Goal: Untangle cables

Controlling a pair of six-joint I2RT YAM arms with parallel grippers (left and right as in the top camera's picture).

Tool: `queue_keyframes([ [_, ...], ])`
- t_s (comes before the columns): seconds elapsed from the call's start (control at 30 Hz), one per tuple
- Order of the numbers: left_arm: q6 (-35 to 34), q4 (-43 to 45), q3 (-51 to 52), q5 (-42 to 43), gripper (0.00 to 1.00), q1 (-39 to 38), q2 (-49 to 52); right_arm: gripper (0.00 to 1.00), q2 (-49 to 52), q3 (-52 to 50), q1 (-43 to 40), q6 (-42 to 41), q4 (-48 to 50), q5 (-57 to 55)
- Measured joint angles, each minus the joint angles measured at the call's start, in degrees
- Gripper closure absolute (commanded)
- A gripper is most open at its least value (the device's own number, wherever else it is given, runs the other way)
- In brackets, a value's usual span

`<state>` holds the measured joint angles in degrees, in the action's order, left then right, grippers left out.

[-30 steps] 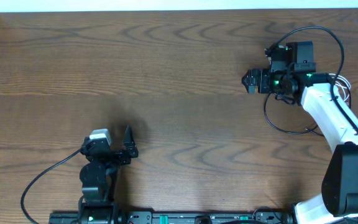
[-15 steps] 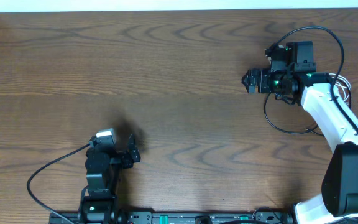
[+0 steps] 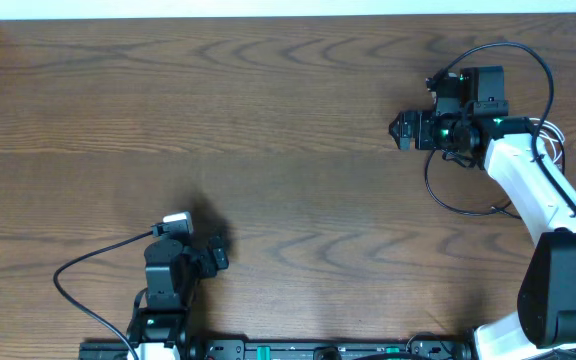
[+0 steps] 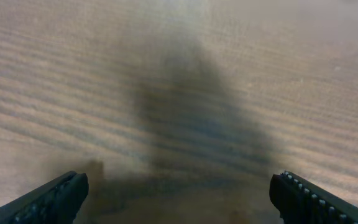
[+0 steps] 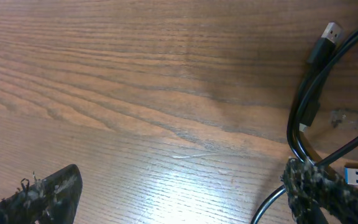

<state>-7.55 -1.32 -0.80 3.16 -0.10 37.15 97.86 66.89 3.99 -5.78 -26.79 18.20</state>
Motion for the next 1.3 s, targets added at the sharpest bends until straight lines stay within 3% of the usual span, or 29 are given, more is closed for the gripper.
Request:
queue_keyframes([
  [0.23, 0.07, -0.07, -0.07, 0.11, 0.02, 0.00, 2.49, 0.01, -4.57, -0.09, 0.07, 0.00, -1.92, -0.07],
  [0.57, 0.11, -0.48, -0.48, 0.04, 0.02, 0.00, 2.89, 0.01, -36.98, 0.17, 0.28, 0.00, -2.23, 0.02],
  [0.77, 0.11, -0.55, -0.48, -0.04, 0.02, 0.00, 2.93, 0.01, -49.24, 0.20, 0.28, 0.02, -2.60, 0.02],
  [0.93, 0.13, -0.57, -0.48, -0.09, 0.02, 0.00, 2.93, 0.01, -53.00, -0.15, 0.28, 0.35, -14.58, 0.04],
  [1.07, 0.15, -0.57, -0.48, -0.09, 0.02, 0.00, 2.93, 0.01, -55.93, -7.28, 0.28, 0.35, -16.61, 0.02],
  [1.3, 0.26, -0.63, -0.52, -0.09, 0.02, 0.00, 2.93, 0.01, -71.63, -28.87, -0.04, 0.37, -12.52, 0.02],
])
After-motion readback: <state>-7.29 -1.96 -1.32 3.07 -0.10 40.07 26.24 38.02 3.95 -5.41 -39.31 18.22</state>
